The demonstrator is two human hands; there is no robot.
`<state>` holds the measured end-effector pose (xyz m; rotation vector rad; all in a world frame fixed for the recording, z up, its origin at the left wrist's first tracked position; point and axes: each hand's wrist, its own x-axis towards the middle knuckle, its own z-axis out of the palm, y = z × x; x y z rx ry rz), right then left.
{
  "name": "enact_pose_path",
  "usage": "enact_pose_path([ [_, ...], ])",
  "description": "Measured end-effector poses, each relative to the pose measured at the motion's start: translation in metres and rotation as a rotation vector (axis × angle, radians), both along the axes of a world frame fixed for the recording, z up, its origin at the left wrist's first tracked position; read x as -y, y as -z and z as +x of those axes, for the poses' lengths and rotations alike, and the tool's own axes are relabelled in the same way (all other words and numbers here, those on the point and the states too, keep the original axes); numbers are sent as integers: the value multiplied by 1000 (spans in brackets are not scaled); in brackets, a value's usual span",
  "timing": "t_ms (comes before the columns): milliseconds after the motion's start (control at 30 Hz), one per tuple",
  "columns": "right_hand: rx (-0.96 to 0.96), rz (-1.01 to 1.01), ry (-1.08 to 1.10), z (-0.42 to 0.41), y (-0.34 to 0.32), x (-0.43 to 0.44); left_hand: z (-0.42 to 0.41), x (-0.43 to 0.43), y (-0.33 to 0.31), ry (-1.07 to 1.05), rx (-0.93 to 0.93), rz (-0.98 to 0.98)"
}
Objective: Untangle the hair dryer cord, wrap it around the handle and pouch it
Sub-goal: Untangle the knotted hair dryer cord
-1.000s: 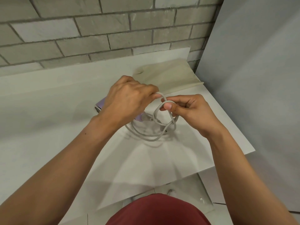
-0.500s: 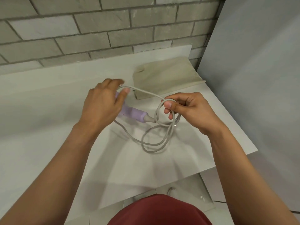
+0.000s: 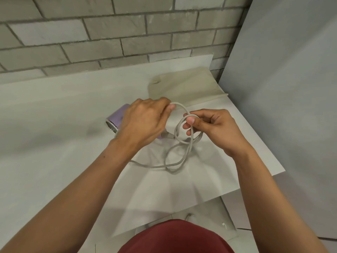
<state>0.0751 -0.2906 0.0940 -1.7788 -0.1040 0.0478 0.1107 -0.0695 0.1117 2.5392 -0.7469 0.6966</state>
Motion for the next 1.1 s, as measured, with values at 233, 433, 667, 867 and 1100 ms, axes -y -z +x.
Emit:
enact_pose_path([
  [233,3,23,55,-3,2,-5,1,-3,-6,-120,-210,-225],
  [433,54,-54,65,-3,3,-2,5,-23,-8,-168,-269,-306],
  [667,75,-28,-23,-3,2,-5,3,-18,-8,169,-83,92],
  [867,101,-27,-27,-5,-1,-5,3,-1,-5,223,9,201],
  [1100,70,0,22,-4,2,2,0,-4,-5,-68,-85,-271],
])
